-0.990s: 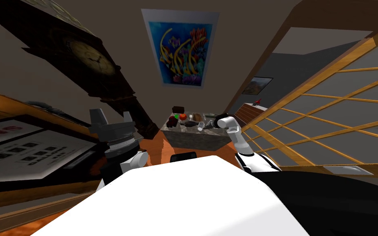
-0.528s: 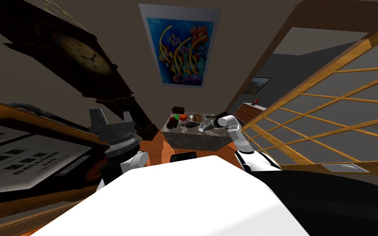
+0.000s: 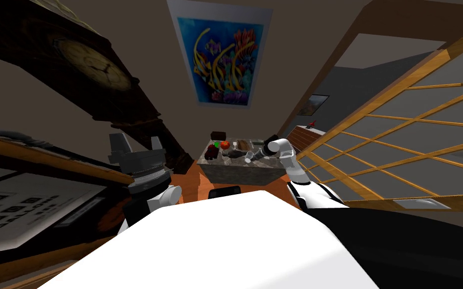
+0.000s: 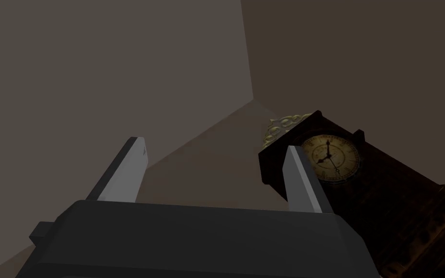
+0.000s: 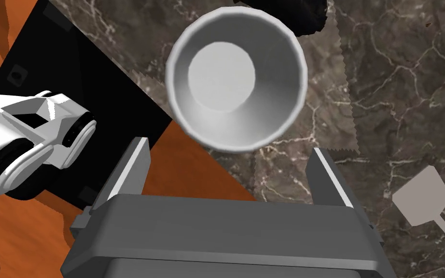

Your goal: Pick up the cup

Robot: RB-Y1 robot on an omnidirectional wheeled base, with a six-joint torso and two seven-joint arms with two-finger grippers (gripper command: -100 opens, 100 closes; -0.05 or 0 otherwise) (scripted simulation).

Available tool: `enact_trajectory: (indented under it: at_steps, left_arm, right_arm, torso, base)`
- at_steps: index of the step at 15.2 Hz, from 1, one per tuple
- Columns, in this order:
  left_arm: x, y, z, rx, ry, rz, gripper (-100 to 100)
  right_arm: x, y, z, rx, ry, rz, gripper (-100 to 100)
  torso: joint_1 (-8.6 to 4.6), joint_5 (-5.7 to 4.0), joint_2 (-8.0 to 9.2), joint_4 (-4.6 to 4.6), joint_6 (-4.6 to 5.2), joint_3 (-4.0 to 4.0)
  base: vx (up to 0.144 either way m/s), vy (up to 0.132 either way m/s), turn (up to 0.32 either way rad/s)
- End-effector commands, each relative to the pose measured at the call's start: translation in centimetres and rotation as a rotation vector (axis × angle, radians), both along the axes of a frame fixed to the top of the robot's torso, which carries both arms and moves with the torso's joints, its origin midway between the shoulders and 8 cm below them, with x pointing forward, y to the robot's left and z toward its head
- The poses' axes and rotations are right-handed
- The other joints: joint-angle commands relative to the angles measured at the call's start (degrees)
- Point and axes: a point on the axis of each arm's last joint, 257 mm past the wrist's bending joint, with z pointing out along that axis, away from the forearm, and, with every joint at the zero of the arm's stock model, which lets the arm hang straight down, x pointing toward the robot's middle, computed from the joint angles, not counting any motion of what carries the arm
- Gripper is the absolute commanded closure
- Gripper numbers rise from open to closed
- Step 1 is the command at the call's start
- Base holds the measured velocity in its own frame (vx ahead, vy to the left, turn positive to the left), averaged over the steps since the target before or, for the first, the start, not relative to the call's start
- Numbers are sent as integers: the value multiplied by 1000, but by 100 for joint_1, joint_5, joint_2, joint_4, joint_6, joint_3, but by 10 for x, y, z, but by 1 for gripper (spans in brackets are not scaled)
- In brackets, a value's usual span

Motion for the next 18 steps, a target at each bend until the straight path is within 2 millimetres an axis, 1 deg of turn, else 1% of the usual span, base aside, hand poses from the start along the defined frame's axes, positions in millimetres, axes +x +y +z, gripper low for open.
enact_trajectory:
  at_steps: [1,5,7,8,9,12,13,14,18]
  left_arm:
    - [0,0,0,0,0,0,0]
    - [0,0,0,0,0,0,0]
    - [0,0,0,0,0,0,0]
    - [0,0,0,0,0,0,0]
    - [0,0,0,0,0,0,0]
    - [0,0,0,0,0,0,0]
    - [0,0,0,0,0,0,0]
    - [0,0,0,0,0,0,0]
    - [0,0,0,0,0,0,0]
  right_arm:
    - [-5,-2,0,4,33,-14,-100]
    - [-18,-5,2,10,105,-42,-100]
    - [-20,-6,3,9,120,-47,-100]
    - [-18,-5,3,10,104,-41,-100]
    - [-14,-8,-8,11,105,-46,-100]
    - [-10,-12,-18,10,101,-47,-100]
    - [-13,-11,-14,11,105,-48,-100]
    - [-12,-11,-15,11,103,-47,100]
    - [-12,-11,-15,11,102,-46,100]
  torso:
    - [0,0,0,0,0,0]
    - [-3,0,-1,-1,-1,-1]
    - [-8,-2,-2,-1,-1,-2]
    - [-9,-2,0,-1,-1,-1]
    - [-12,-3,5,0,-1,2]
    - [-9,-3,27,5,0,15]
    - [-7,-3,32,6,0,17]
    - [-10,-2,32,7,0,18]
    - [-17,-4,26,6,1,15]
  base:
    - [59,41,-38]
    - [58,36,-28]
    - [53,21,-17]
    - [29,12,-4]
    - [0,18,14]
    - [-25,31,15]
    - [-21,19,2]
    - [-6,7,-1]
    - [0,0,0]
